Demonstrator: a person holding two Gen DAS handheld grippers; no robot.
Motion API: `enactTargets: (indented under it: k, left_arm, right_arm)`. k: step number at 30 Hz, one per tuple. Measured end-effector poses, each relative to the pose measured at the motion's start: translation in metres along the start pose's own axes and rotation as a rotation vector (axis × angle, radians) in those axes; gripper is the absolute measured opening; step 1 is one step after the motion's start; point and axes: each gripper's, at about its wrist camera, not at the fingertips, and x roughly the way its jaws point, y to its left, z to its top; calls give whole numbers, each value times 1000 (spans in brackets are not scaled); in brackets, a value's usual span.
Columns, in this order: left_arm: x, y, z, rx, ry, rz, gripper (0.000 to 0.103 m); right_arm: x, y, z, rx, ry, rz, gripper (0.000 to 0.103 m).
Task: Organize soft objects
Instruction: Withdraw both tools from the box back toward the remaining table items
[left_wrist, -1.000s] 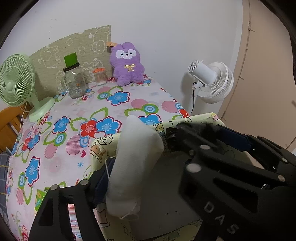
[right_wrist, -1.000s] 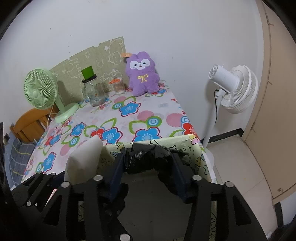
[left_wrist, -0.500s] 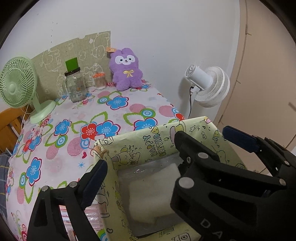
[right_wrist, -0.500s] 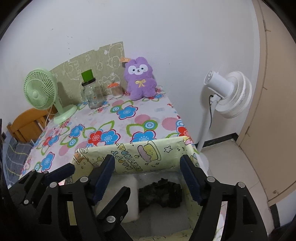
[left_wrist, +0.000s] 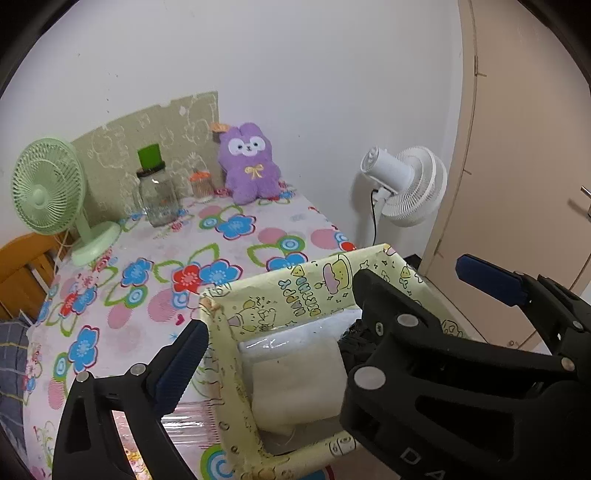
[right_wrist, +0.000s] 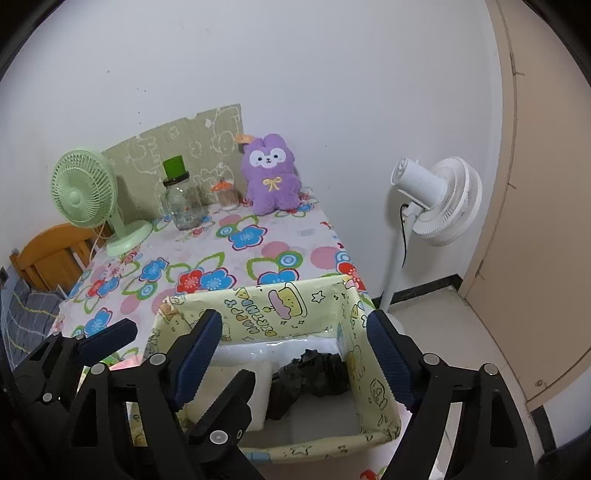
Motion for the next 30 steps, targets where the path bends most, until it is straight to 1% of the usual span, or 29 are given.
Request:
enactTargets:
  k: [12,20,30]
  left_arm:
    - [-34,6,-10,7,-41,11,100]
    - [-55,16,-18,-2,-71,34,100]
    - [-73,38,-32,-30,-83,53,100]
  right_arm:
    - [-31,17,-6,-7,-45,-5,89]
    - [-49,33,-11,-13,-70,7,90]
    - [-66,58,-20,-26,-84,17,90]
